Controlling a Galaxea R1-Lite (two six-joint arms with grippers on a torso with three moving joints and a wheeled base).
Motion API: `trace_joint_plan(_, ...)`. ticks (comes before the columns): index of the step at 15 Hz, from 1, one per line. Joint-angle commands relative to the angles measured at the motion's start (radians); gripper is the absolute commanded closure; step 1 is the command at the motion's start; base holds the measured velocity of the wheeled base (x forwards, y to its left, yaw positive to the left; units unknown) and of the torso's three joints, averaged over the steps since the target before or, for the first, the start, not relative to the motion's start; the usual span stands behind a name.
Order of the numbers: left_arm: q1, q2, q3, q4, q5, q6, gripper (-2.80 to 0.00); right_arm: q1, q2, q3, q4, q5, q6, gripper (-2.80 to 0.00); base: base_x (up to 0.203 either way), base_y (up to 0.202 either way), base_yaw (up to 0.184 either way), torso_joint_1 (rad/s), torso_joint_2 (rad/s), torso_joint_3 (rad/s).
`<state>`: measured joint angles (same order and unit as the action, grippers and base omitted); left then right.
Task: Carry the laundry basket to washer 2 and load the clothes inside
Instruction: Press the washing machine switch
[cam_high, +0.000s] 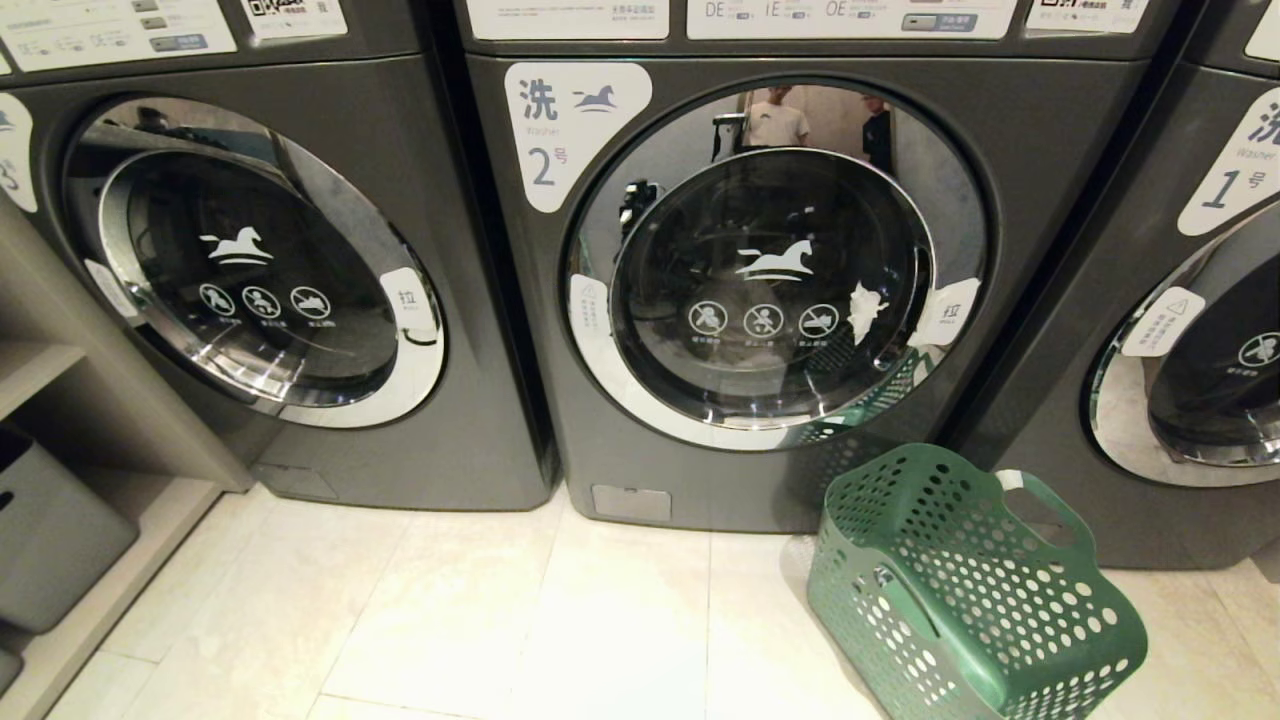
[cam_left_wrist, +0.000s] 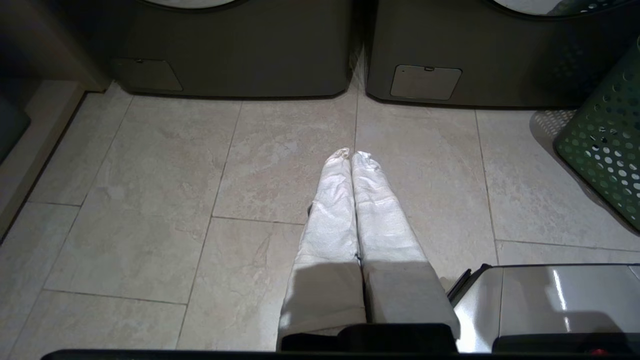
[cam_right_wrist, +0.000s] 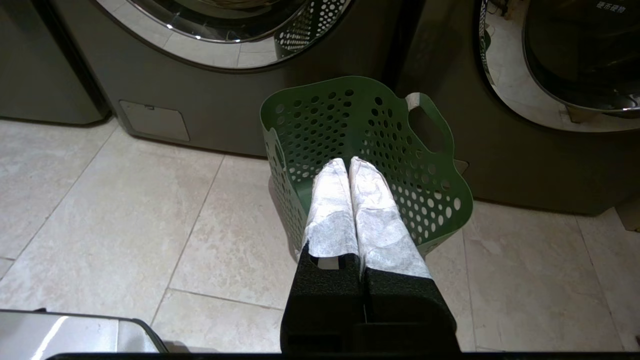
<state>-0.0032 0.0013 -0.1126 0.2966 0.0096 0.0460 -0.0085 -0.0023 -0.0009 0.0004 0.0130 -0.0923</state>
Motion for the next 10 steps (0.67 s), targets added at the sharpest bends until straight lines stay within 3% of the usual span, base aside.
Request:
trace_joint_plan(1,0.0,-0.003,-0.001,0.001,0.0,0.002,0.0,-0.001,0.002,0.002,0.003,0.001,0.0,0.0,0.0,0.0,0.0,0.0,0.0,0.0)
trace_joint_plan(10,0.0,-0.003,0.001,0.002,-0.002,0.005,0.0,-0.001,0.002,0.002,0.002,0.002,-0.006,0.0,0.0,0.0,0.0,0.0,0.0,0.0)
